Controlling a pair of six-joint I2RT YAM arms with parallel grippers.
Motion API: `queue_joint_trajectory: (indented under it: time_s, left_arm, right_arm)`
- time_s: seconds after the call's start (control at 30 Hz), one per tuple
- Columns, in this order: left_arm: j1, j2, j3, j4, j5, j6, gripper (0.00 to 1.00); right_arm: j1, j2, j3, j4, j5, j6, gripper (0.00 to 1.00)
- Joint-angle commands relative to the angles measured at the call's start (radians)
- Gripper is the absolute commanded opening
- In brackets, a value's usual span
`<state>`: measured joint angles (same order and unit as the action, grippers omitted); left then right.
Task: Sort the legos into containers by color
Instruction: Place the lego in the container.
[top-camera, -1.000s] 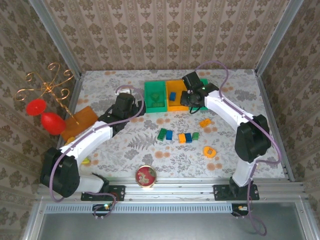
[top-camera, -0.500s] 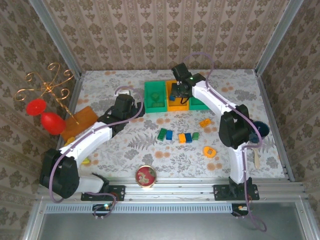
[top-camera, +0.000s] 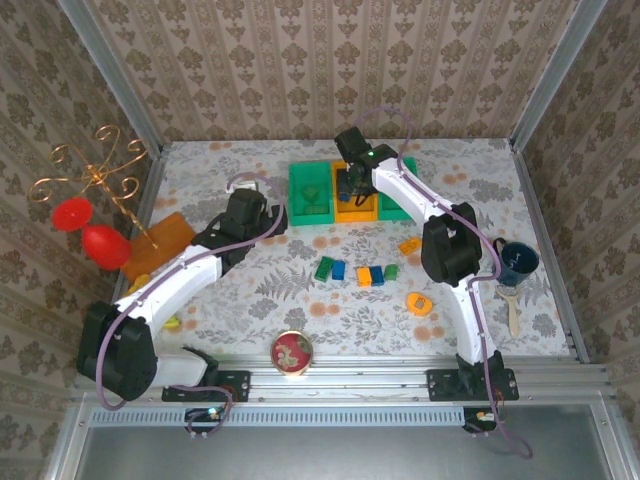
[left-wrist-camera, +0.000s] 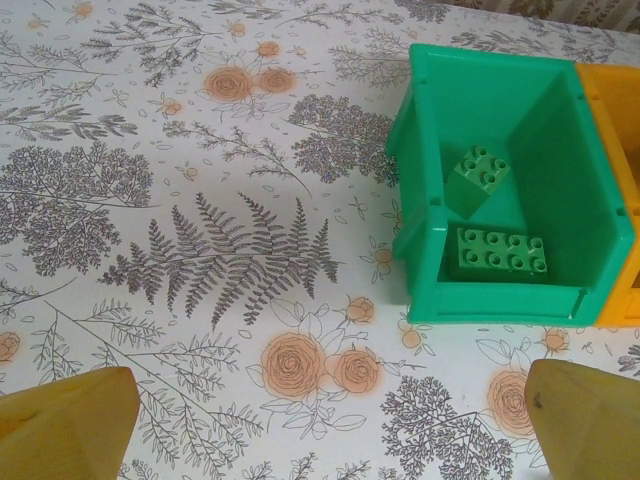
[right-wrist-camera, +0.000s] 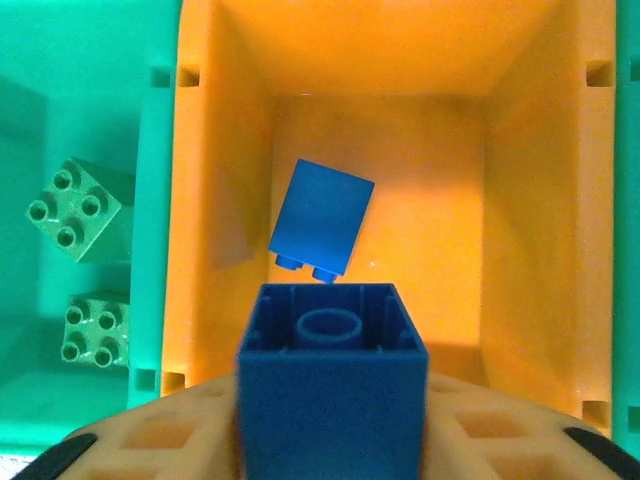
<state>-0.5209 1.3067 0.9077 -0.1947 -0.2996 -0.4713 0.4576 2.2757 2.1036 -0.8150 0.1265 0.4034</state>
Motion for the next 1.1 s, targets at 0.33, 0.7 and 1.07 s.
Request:
queue_joint_trajectory:
  time_s: [0.33,0.7,1.07]
  left_arm:
    - [0.007,-0.029,-0.011,-0.024,0.006,0.008,1.00]
    - [0.007,-0.027,-0.026,0.001,0.000,0.019,1.00]
    - [0.008,-0.038,-0.044,0.010,0.010,0.017,1.00]
  right_arm:
    - [0.007,-0.073,-0.014,-0.058,0.021,-0.008,0.54]
    - [0.007,-0.384,-0.392,0.036,0.050,0.122,0.62]
    - [-0.005,-0.687,-0.790,0.034,0.168,0.281,0.76]
